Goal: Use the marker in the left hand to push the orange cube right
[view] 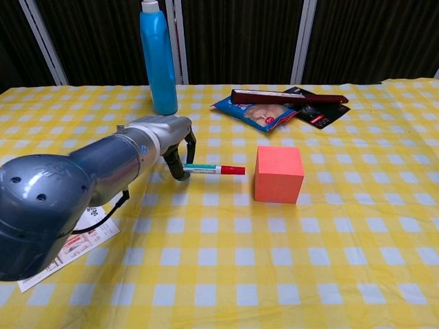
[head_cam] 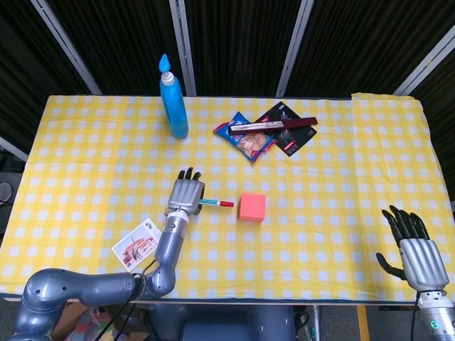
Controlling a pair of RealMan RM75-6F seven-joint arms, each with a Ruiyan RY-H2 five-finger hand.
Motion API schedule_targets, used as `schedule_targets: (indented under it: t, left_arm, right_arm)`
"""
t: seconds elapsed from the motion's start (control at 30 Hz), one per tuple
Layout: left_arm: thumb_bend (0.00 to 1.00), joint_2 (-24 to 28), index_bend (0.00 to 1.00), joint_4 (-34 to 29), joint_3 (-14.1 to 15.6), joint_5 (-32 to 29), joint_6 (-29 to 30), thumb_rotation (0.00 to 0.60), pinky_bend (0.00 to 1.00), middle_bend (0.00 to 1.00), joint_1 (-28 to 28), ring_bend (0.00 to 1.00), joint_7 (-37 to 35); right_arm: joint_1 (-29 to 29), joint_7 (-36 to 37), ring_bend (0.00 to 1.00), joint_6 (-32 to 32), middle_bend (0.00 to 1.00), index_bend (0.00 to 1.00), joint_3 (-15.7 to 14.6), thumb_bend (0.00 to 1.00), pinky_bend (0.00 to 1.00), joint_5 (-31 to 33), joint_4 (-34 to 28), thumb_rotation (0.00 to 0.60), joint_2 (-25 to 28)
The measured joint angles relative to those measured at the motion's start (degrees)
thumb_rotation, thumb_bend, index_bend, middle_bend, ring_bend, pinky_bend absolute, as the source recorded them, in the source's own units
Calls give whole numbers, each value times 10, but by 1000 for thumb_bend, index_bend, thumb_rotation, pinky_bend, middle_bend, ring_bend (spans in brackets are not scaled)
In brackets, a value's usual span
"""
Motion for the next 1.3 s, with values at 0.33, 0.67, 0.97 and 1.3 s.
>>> schedule_targets:
  t: [0.33, 0.67, 0.97, 1.3]
  left_arm:
    - [457, -21, 601, 21, -5, -9, -15, 600, 107, 143, -26, 0, 2]
    - [458, -54, 602, 56, -24, -25, -29, 600, 107, 142, -63, 0, 8]
    - [457, -85, 603, 95, -47, -37, -43, 600, 108, 142, -111, 0, 24]
    - [458, -121, 605, 127, -57, -43, -50, 600, 107, 143, -139, 0, 25]
  right_arm:
    - [0, 6, 0, -1, 0, 0, 1, 378, 0, 2, -2, 600, 3]
    - [-2, 10, 0, -1, 0, 0, 1, 378, 0, 4, -5, 600, 5]
    - [-2, 17, 0, -5, 0, 0, 1, 378, 0, 8, -8, 600, 8]
    - [-3, 20, 0, -4, 0, 0, 0, 377, 0, 7, -9, 600, 11]
